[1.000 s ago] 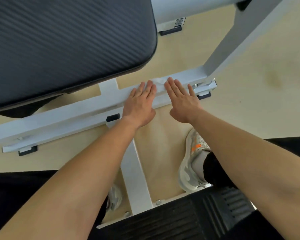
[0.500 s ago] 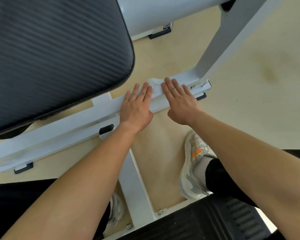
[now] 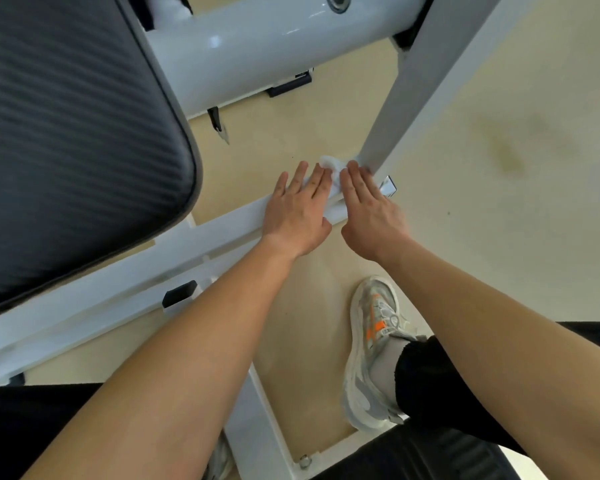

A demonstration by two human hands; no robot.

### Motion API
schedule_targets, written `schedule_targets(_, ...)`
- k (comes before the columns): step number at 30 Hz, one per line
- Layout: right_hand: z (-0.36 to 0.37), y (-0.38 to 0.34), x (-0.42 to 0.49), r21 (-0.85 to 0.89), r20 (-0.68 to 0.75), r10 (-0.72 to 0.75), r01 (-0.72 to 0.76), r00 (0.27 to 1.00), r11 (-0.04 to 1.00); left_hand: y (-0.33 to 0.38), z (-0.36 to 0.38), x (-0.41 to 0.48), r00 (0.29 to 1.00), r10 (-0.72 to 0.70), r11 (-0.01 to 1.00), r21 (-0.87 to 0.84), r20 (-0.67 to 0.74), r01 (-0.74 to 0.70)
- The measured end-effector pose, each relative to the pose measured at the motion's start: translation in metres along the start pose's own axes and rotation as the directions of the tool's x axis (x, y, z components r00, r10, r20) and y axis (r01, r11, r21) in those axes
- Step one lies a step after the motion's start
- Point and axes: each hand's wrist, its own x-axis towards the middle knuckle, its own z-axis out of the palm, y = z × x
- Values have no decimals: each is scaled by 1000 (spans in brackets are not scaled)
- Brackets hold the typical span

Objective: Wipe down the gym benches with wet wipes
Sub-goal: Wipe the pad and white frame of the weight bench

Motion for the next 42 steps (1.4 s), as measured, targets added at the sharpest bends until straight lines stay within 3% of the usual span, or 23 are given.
schedule_targets(4,2,-9,0,17,-23,20,-19,1000,1000,-11,1,-13,1000,14,1000,16,-20,-13)
schedule_targets(10,4,-22,-12,-28,85,-194,197,977,980,-28,10,-60,998,-69,997,17,10,69)
schedule_targets(13,2,-13,-8,-80,102,-213,222,972,972,-25,8,-62,997,-82,997,-2,7,82)
schedule_targets(21,2,-4,-2,-22,-13,-61,61,998,998,-11,3,-18,999,-19,999,-47,-39,18)
schedule_targets(29,7,-6,5,0,-284,-184,192,941,981,-23,3,-40,982,-59,987,-158,-180,30)
schedule_targets(37,-42,-24,4,31,-158,-149,156,976,987,-15,-38,-50,992,-124,978,-168,-4,121)
schedule_targets(39,-57,-29,-9,99,-207,-166,189,964,977,-9,-62,-57,985,-172,944,-286,5,166)
schedule_targets(42,-90,-34,-33,161,-330,-175,238,928,958,6,-103,-71,958,-285,758,-611,6,229)
